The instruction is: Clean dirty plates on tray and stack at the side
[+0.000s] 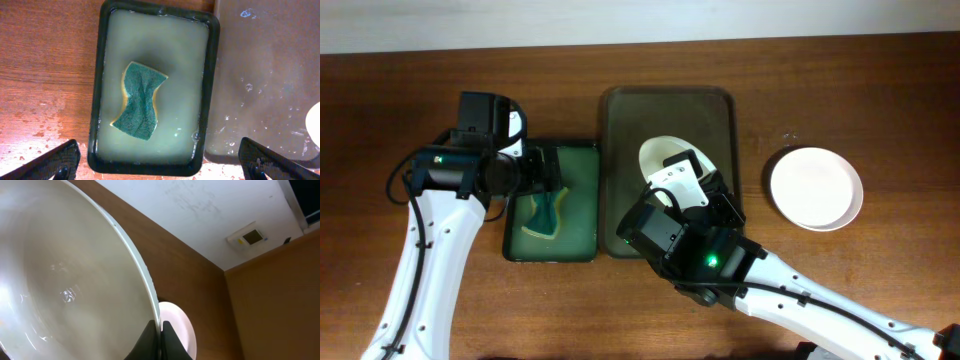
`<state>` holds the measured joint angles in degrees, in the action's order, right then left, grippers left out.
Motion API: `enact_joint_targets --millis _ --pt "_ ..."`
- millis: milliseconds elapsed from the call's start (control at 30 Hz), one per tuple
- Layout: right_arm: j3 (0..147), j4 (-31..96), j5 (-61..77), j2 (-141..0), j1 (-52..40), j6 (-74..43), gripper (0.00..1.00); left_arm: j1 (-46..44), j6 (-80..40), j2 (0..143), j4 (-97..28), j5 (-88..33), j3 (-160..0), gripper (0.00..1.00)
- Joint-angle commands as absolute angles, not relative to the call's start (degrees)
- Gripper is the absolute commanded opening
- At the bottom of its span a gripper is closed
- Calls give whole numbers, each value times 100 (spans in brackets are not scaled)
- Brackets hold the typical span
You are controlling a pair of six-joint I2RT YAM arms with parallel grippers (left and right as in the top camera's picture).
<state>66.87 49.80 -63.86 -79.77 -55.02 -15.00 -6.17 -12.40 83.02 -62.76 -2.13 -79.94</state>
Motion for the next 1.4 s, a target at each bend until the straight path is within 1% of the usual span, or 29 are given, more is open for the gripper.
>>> enact_joint_targets --millis 0,267,400,467,533,567,600,633,667,733,767,800,900,933,1000,1033,1067,1133,1167,1233,1300,1367 --pt "6783 4998 -6650 -7885 -5553 -1498 4 -585 -1208 8248 -6270 -274 -8084 99" --pt "6783 5081 -6650 -7885 -5548 -1503 4 -585 -1210 8248 -6272 -274 -8084 99" --pt "6783 5085 -6648 -7885 -5544 -1699 4 -585 -1210 8248 -6272 -274 -8084 99" --pt "6783 5103 -6643 -7885 -5426 -2073 4 -585 -1208 8248 -6272 -274 -8084 100" --pt "6785 5124 -6479 -7881 -5024 -2480 4 -585 -1210 8248 -6272 -274 -8084 99" --pt "6785 5105 -5758 -7872 -4407 -2768 4 -585 -1210 8248 -6272 -274 -8084 99" --pt "6801 5072 -4982 -7872 -3942 -2766 4 -585 -1210 8248 -6272 -274 -8084 99" --pt "6875 5057 -3100 -7872 -2829 -2408 4 -585 -1210 8248 -6272 -274 -8084 99" --pt "6908 5009 -1699 -7872 -1890 -1942 4 -585 -1208 8248 -6272 -274 -8084 99" --pt "6908 5013 622 -7889 -25 -1514 4 -585 -1210 8248 -6272 -274 -8084 99" --pt "6906 5033 1234 -7915 663 -1518 4 -585 -1210 8248 -6270 -274 -8084 99" --pt "6904 5028 1678 -7972 1505 -1525 4 -585 -1210 8248 -6270 -274 -8084 100" --pt "6879 5009 1737 -8350 2965 -1527 4 -585 -1210 8248 -6272 -274 -8084 99" --pt "6879 5004 1737 -8604 3295 -1527 4 -585 -1210 8248 -6270 -272 -8084 99" --pt "6879 5172 1743 -9105 3577 -1527 4 -585 -1210 8248 -6270 -274 -8084 99" --pt "6879 5258 1798 -9223 3579 -1527 54 -585 -1208 8248 -6272 -274 -8084 100" --pt "6884 5345 1940 -9205 3551 -1518 88 -585 -1210 8248 -6272 -274 -8084 99" --pt "6893 5465 2676 -8801 3378 -1120 98 -585 -1210 8248 -6270 -274 -8084 99" --pt "6893 5570 3059 -8337 3142 -954 98 -585 -1210 8248 -6272 -274 -8084 99" --pt "6893 5701 3258 -7498 2657 -930 98 -585 -1210 8248 -6270 -274 -8084 99" --pt "6893 5651 3321 -6267 1619 -902 99 -585 -1210 8248 -6270 -274 -8084 99" --pt "6893 5561 3328 -5666 856 -1061 98 -585 -1210 8248 -6272 -274 -8084 99"
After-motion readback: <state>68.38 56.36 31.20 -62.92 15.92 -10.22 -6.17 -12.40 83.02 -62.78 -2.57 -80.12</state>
